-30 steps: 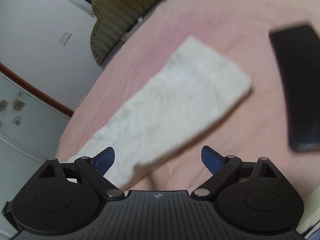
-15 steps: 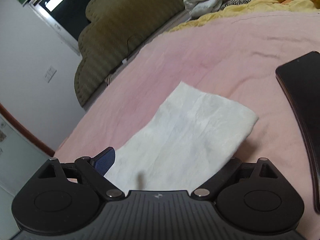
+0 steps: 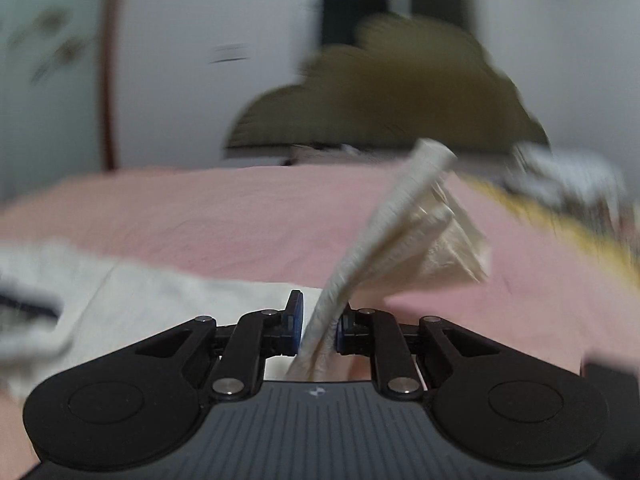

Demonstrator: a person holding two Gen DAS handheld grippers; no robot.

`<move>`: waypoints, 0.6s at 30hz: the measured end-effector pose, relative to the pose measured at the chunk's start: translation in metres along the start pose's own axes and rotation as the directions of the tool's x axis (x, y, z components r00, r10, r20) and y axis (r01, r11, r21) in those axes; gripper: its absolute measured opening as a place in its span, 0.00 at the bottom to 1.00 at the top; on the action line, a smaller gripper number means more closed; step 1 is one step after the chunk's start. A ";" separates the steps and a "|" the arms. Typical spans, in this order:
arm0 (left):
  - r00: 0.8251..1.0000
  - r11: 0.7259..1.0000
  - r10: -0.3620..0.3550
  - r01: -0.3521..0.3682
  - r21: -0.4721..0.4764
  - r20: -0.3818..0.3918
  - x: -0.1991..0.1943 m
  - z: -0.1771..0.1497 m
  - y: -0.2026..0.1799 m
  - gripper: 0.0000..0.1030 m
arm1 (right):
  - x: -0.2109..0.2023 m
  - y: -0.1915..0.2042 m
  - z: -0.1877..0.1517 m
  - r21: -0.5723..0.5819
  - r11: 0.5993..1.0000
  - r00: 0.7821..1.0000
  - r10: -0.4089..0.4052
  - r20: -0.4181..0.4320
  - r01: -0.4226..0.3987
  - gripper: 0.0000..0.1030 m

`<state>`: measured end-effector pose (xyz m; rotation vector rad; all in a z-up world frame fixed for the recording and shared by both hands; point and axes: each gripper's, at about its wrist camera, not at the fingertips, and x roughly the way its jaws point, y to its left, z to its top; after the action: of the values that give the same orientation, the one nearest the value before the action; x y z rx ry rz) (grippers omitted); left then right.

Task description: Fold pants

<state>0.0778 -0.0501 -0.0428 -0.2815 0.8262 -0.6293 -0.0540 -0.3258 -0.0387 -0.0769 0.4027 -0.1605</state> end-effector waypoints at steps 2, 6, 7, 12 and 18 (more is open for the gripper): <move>0.996 0.992 -0.090 0.087 -0.093 -0.028 0.005 0.003 0.007 0.80 | -0.004 0.038 -0.003 -0.162 0.985 0.998 0.058 0.004 -0.056 0.15; 0.972 0.952 -0.226 0.207 -0.225 -0.060 0.018 0.008 0.013 0.80 | 0.014 0.076 -0.021 -0.284 0.952 0.993 0.093 -0.075 -0.111 0.14; 0.967 0.943 -0.246 0.224 -0.246 -0.064 0.022 0.008 0.014 0.81 | 0.018 0.081 -0.026 -0.299 0.947 0.991 0.092 -0.093 -0.116 0.14; 0.953 0.904 -0.299 0.266 -0.334 -0.050 0.032 0.007 0.027 0.81 | 0.020 0.096 -0.027 -0.396 0.916 0.995 0.031 -0.090 -0.064 0.17; 0.938 0.866 -0.346 0.302 -0.399 -0.040 0.037 0.009 0.035 0.86 | 0.031 0.122 -0.030 -0.528 0.849 0.999 -0.001 -0.052 -0.027 0.27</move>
<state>0.1176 -0.0461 -0.0753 -0.7667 1.0202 -0.7995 -0.0203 -0.2121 -0.0915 -0.6188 0.4896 -0.0328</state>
